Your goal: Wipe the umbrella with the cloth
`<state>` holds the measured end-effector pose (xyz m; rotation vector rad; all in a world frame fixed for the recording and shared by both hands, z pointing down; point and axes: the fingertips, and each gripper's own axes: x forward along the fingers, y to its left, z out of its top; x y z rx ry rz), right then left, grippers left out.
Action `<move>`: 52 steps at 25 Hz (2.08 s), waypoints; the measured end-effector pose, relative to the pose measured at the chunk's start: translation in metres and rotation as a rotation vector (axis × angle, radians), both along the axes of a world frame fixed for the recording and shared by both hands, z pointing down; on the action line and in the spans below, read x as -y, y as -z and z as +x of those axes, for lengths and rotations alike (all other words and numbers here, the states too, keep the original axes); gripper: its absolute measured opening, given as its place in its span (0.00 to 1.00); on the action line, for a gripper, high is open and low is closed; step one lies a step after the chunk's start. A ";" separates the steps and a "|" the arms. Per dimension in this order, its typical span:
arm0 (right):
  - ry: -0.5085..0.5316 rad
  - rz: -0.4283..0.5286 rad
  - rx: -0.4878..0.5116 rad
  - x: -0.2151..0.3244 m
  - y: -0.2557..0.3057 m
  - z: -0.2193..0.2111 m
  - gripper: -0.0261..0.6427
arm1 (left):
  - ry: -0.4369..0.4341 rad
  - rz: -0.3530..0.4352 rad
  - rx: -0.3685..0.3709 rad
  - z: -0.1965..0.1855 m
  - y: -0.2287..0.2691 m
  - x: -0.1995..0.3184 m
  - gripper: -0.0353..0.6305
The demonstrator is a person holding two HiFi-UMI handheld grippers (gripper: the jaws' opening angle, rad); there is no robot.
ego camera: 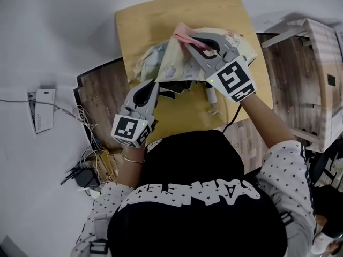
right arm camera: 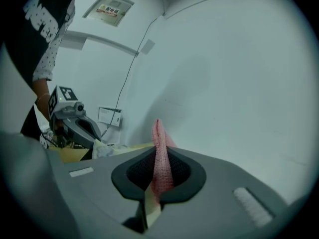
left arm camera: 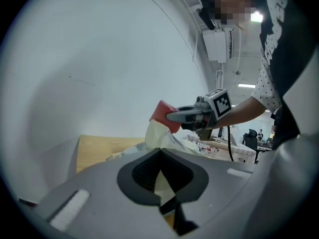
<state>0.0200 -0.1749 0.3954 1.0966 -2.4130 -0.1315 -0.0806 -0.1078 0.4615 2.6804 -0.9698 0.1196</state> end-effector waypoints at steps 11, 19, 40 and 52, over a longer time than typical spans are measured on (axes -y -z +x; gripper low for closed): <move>0.093 -0.125 -0.079 -0.017 -0.058 -0.031 0.09 | -0.015 -0.012 -0.006 -0.004 -0.005 0.002 0.06; 0.131 -0.179 -0.098 -0.042 -0.076 -0.042 0.09 | -0.026 -0.018 -0.010 -0.005 -0.009 -0.001 0.06; 0.191 -0.257 -0.021 -0.099 -0.072 -0.048 0.09 | -0.023 -0.021 -0.012 -0.008 -0.015 -0.005 0.06; 0.026 -0.003 0.017 -0.027 -0.001 0.031 0.09 | 0.082 -0.045 -0.003 -0.011 -0.018 -0.001 0.06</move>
